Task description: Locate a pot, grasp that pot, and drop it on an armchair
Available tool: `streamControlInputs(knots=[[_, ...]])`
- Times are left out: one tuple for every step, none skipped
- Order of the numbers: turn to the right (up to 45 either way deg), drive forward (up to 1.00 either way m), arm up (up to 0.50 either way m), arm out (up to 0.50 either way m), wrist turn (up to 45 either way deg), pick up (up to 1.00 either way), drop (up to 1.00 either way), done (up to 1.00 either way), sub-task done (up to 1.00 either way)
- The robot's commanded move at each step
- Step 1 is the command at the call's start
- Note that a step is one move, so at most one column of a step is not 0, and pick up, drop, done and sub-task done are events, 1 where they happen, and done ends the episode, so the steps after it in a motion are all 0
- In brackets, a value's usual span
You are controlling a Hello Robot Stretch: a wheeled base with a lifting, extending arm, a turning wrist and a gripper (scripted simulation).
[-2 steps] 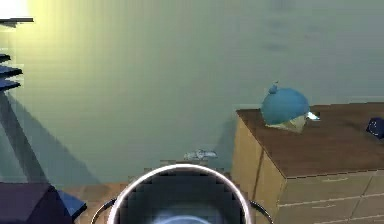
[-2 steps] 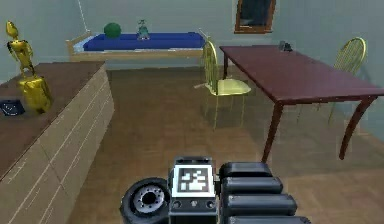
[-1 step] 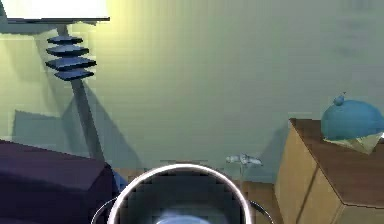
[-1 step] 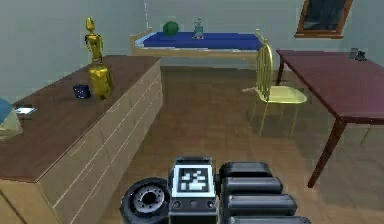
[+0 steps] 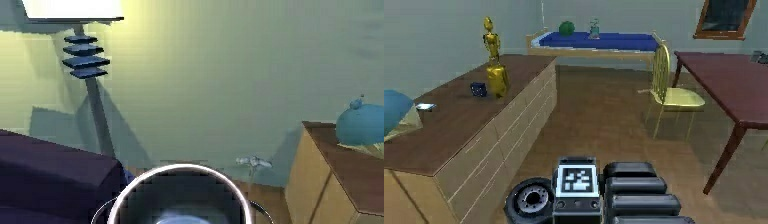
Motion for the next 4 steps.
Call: streamControlInputs(knots=[[45.0, 0.00, 0.00, 0.00, 0.0, 0.00, 0.00, 0.00, 0.00], [45.0, 0.00, 0.00, 0.00, 0.0, 0.00, 0.00, 0.00, 0.00], [33.0, 0.00, 0.00, 0.00, 0.0, 0.00, 0.00, 0.00, 0.00], [-45.0, 0.00, 0.00, 0.00, 0.0, 0.00, 0.00, 0.00, 0.00]])
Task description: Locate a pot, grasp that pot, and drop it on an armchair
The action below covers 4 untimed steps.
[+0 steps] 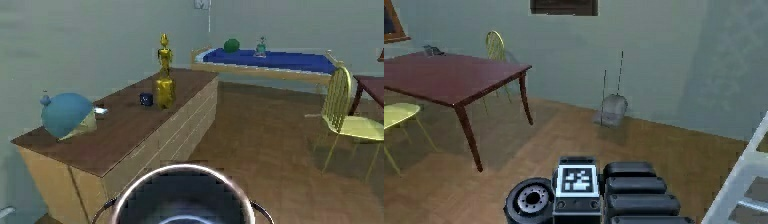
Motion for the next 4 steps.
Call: streamControlInputs(knots=[[-45.0, 0.00, 0.00, 0.00, 0.0, 0.00, 0.00, 0.00, 0.00], [-45.0, 0.00, 0.00, 0.00, 0.0, 0.00, 0.00, 0.00, 0.00], [-12.0, 0.00, 0.00, 0.00, 0.0, 0.00, 0.00, 0.00, 0.00], [0.0, 0.25, 0.00, 0.00, 0.0, 0.00, 0.00, 0.00, 0.00]])
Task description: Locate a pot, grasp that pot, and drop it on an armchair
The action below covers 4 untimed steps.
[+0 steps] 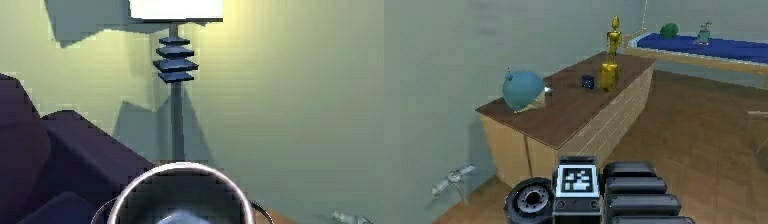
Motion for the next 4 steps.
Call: streamControlInputs(knots=[[45.0, 0.00, 0.00, 0.00, 0.0, 0.00, 0.00, 0.00, 0.00], [45.0, 0.00, 0.00, 0.00, 0.0, 0.00, 0.00, 0.00, 0.00], [45.0, 0.00, 0.00, 0.00, 0.0, 0.00, 0.00, 0.00, 0.00], [15.0, 0.00, 0.00, 0.00, 0.0, 0.00, 0.00, 0.00, 0.00]])
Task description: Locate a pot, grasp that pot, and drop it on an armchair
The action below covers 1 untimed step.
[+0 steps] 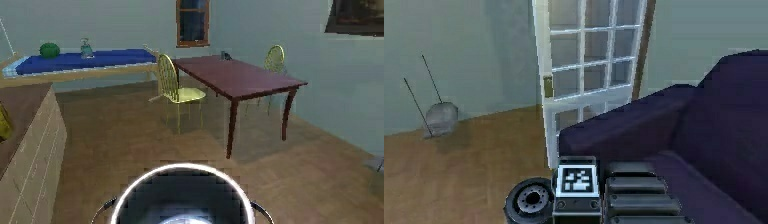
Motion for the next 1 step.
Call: streamControlInputs(knots=[[-45.0, 0.00, 0.00, 0.00, 0.0, 0.00, 0.00, 0.00, 0.00]])
